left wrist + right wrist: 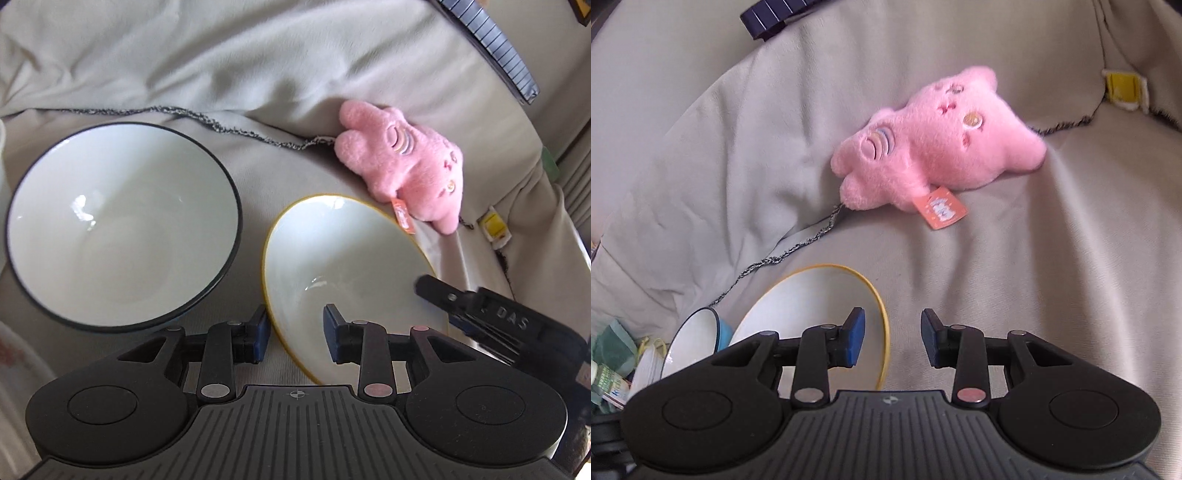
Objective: Organize plates and bowls
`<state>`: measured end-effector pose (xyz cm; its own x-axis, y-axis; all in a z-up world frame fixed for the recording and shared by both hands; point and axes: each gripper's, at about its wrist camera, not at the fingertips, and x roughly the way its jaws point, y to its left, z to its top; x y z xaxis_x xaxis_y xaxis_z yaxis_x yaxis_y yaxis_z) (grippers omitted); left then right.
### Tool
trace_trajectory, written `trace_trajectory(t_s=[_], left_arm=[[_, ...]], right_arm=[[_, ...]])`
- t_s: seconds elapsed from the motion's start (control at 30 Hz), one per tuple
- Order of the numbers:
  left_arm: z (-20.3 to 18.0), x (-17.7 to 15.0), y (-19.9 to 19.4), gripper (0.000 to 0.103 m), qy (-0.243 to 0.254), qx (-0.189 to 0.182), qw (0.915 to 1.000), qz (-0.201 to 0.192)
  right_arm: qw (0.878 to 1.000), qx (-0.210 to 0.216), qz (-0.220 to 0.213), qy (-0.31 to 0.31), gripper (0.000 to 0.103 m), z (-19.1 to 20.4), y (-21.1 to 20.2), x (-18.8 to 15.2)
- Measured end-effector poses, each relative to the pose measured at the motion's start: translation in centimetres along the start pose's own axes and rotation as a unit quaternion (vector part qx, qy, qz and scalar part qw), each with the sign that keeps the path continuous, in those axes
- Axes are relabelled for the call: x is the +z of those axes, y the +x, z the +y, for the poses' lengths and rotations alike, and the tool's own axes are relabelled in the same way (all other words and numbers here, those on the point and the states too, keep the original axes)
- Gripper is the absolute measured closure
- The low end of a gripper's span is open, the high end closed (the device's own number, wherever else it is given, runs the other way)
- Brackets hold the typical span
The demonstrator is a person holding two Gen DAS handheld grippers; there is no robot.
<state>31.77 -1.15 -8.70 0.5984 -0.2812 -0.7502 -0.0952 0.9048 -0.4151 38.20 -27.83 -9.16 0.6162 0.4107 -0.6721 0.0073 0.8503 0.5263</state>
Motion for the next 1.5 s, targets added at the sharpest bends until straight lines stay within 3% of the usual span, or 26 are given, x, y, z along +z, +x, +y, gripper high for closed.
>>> trace_trajectory(t_s=[0.1, 0.23, 0.37, 0.6, 0.8, 0.93, 1.17, 1.5], left_arm=[[-0.4, -0.3, 1.0, 0.071, 0.011, 0.009, 0.9999, 0.002], [-0.9, -0.9, 0.8, 0.072, 0.02, 0.022, 0.9994, 0.016], [-0.9, -2.5, -0.6, 0.072, 0.014, 0.012, 0.9992, 0.035], [-1.0, -8.6, -4.5, 0.072, 0.042, 0.0, 0.9972, 0.061], [0.3, -12.4, -6.6, 0.072, 0.022, -0.003, 0.9971, 0.073], [0.2, -12.7, -6.7, 0.08, 0.021, -0.001, 0.997, 0.075], [0.3, -12.8, -5.5, 0.077, -0.002, -0.002, 0.9958, 0.092], [0.4, -12.9, -5.3, 0.076, -0.01, 0.001, 0.9955, 0.094]], right_arm=[[1.0, 0.01, 0.014, -0.002, 0.088, 0.2, 0.9, -0.2], [1.0, -0.003, 0.015, -0.023, 0.088, 0.8, -0.3, -1.1], [0.999, -0.002, 0.015, -0.029, 0.088, 0.4, -3.4, -3.2], [0.999, -0.012, -0.001, -0.048, 0.088, 1.0, -9.1, -9.0], [0.998, -0.02, -0.012, -0.059, 0.086, 1.5, -11.4, -12.5], [0.999, -0.002, -0.022, -0.04, 0.086, 0.4, -11.1, -12.5], [0.999, 0.038, -0.014, -0.034, 0.087, -0.8, -10.6, -13.0], [0.998, 0.045, -0.001, -0.034, 0.087, -0.9, -10.2, -13.4]])
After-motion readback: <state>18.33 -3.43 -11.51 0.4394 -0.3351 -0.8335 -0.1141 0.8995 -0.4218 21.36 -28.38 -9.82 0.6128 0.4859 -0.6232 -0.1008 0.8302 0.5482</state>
